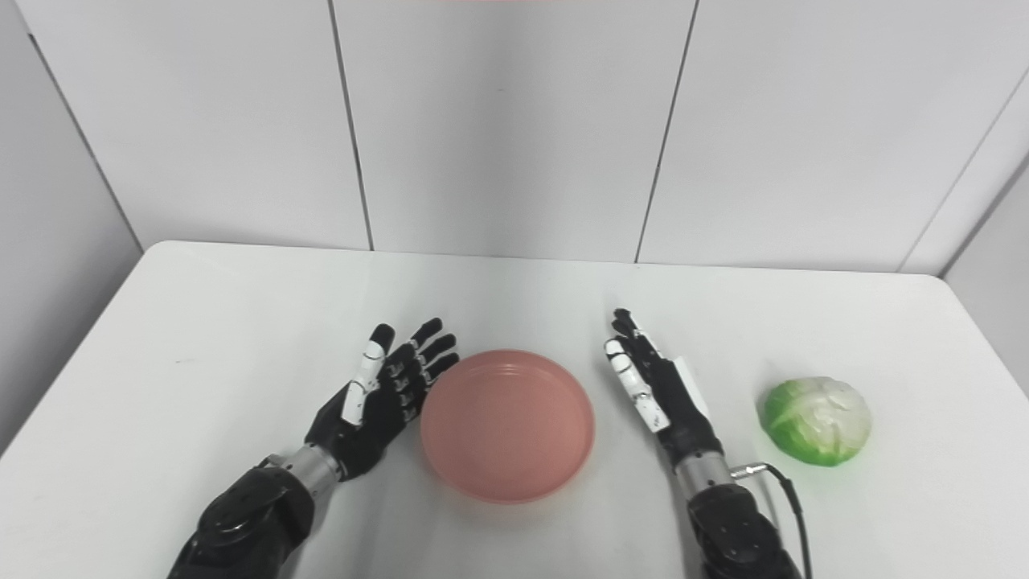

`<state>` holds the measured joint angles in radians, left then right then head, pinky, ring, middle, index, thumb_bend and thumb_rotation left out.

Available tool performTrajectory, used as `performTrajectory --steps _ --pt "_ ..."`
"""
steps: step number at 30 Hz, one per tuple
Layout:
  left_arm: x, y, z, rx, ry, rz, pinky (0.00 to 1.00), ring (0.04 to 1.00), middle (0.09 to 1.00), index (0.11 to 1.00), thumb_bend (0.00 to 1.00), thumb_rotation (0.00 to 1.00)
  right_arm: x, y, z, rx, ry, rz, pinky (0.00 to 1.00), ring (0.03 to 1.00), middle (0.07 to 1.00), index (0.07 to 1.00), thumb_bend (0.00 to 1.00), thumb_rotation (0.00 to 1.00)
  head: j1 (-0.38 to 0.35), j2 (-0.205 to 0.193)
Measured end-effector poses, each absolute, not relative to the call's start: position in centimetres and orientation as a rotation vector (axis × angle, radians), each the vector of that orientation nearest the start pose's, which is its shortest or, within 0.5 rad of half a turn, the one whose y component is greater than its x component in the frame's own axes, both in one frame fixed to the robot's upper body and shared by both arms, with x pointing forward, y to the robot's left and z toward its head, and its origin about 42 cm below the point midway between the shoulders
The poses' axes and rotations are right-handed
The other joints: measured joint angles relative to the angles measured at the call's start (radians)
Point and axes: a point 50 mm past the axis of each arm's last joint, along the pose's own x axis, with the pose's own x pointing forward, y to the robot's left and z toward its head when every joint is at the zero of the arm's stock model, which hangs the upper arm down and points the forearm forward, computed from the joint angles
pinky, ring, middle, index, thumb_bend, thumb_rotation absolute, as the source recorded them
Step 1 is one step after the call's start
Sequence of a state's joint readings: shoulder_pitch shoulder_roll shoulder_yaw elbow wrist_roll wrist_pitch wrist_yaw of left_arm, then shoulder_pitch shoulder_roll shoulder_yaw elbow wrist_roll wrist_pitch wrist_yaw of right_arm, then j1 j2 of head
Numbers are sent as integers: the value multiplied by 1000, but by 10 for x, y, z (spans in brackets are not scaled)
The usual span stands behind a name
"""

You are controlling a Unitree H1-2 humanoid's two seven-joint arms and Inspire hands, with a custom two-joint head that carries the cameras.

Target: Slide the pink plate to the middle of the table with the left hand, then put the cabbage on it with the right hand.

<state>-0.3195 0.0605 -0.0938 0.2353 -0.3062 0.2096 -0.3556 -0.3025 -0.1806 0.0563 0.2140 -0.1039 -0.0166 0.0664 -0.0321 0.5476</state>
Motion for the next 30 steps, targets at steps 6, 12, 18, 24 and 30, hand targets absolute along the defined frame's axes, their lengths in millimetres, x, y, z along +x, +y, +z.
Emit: performTrajectory --steps 6,12,18,24,30 --pt "377 163 122 -196 110 -521 964 950 960 968 769 1000 377 -232 148 -508 -143 145 858 907 923 936 643 1000 -42 -3" --pt "378 166 122 -144 89 -481 968 954 964 966 786 1000 373 -236 178 -641 -247 114 809 882 909 929 742 1000 -78 2" --pt "379 167 122 -97 71 -464 968 952 963 968 780 1000 364 -236 220 -689 -394 56 795 862 890 915 751 993 -107 3" --pt "380 171 119 -65 57 -451 976 953 965 971 788 1000 360 -254 259 -701 -497 -22 780 840 862 911 851 854 -144 -3" --pt "384 179 116 -38 30 -444 970 951 965 977 800 1000 356 -277 288 -760 -555 -62 793 861 883 905 945 808 -198 -5"
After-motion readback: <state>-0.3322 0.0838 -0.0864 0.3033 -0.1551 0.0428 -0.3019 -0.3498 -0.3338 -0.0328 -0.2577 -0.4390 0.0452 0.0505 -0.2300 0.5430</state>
